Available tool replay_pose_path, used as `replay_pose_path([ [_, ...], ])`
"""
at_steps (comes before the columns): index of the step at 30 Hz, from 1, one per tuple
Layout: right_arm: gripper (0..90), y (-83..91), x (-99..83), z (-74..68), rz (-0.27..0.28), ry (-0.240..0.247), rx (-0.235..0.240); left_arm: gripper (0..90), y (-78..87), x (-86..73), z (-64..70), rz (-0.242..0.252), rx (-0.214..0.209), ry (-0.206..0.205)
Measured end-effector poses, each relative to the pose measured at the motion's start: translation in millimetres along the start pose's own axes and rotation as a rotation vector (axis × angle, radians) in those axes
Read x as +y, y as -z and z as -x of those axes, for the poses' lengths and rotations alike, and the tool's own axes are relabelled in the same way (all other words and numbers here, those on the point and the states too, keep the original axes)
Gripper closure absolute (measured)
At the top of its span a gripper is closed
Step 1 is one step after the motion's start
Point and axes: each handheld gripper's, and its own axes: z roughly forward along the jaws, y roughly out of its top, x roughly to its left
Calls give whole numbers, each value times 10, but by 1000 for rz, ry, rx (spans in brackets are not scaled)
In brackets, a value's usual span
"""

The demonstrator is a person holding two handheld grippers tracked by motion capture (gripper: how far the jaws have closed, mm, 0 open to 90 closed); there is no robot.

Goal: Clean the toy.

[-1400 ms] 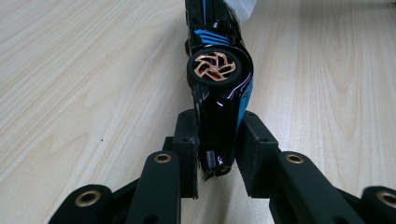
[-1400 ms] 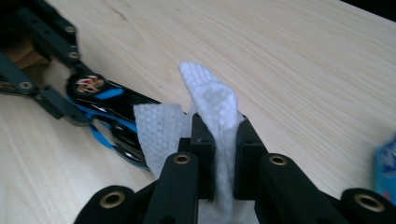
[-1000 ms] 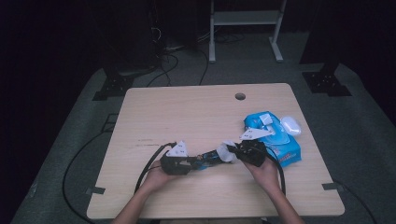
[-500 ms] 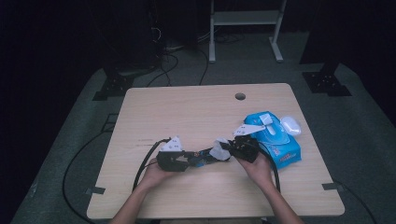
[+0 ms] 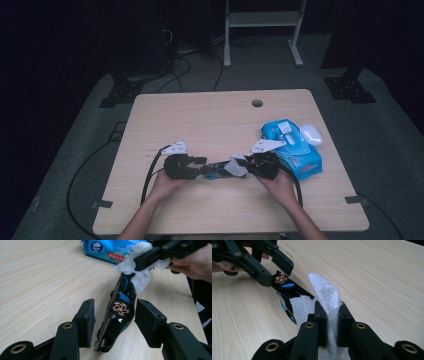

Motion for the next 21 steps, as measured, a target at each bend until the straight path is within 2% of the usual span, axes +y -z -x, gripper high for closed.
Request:
replay_pose_path([
  [3, 812, 12, -15, -10, -1, -2, 2, 496, -17, -5, -18, 6, -9, 35],
  [8, 812, 15, -38, -15, 13, -1, 2, 497, -59, -18, 5, -30, -5, 26],
  [11, 812, 19, -39, -18, 12, 3, 4, 497, -28, 6, -16, 22, -14, 49],
  [13, 812, 16, -40, -17, 13, 4, 2, 496, 9, 15, -41, 50, 0, 70],
  [15, 812, 11, -40, -13, 15, 3, 0, 496, 24, 13, -56, 50, 12, 73],
  [17, 813, 6, -36, 0, 13, -2, 6, 490, 21, -9, -87, 46, 9, 100],
  [21, 813, 4, -35, 0, 13, -1, 7, 489, -15, -7, -68, 50, 7, 97],
])
